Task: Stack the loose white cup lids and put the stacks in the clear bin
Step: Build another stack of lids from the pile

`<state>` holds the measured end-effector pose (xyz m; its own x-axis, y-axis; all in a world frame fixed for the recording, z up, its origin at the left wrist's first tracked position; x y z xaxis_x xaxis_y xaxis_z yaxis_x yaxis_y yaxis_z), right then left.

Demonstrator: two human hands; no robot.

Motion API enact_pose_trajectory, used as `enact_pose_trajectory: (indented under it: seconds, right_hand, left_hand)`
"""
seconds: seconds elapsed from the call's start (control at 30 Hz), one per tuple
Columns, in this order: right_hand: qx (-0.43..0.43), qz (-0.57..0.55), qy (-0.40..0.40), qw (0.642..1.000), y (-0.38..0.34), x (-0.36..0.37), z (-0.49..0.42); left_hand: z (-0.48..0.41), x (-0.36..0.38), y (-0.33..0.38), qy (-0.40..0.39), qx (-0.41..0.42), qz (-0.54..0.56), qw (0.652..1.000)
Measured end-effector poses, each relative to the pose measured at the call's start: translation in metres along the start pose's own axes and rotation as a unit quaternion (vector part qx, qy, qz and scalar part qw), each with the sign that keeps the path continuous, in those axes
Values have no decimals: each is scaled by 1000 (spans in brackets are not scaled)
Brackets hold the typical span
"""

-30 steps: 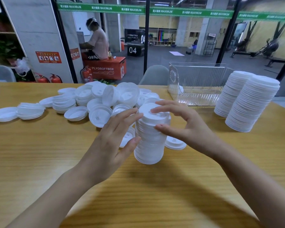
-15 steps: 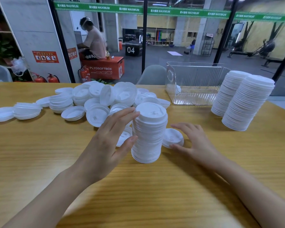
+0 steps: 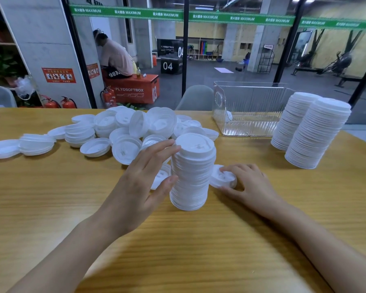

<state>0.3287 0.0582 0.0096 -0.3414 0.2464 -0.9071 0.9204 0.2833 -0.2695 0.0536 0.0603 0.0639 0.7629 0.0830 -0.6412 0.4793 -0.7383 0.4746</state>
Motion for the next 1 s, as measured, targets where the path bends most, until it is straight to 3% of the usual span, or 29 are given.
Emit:
enact_pose_trajectory:
  seconds: [0.13,0.27,0.5,1.0]
  right_hand:
    - [29,-163,113,980,-9,-19,-3]
    - [-25,-275,208,938,-44,-60,-9]
    - [-135,-219,126,958,-88,-70,-25]
    - [-161,-201,145,955,-89,-61,-23]
  left_hand:
    - [0,0,-1,2,-2,6,1000]
    - [0,0,-1,2,-1,12,1000]
    - [1,0,-5,10,-22,25,999]
    - [0,-1,-8,11,-14,22,1000]
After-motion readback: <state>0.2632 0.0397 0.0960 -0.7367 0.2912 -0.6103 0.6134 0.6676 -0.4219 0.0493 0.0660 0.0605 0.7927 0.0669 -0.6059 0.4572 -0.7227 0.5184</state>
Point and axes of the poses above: each hand's wrist, its own z-axis away from the middle knuckle, its own x-axis out of the palm, y = z × x, the point moved 3 cm from there along -z, towards the middle knuckle, and after that the axes turned 11 degrees about -x, right-handed, at the moved point
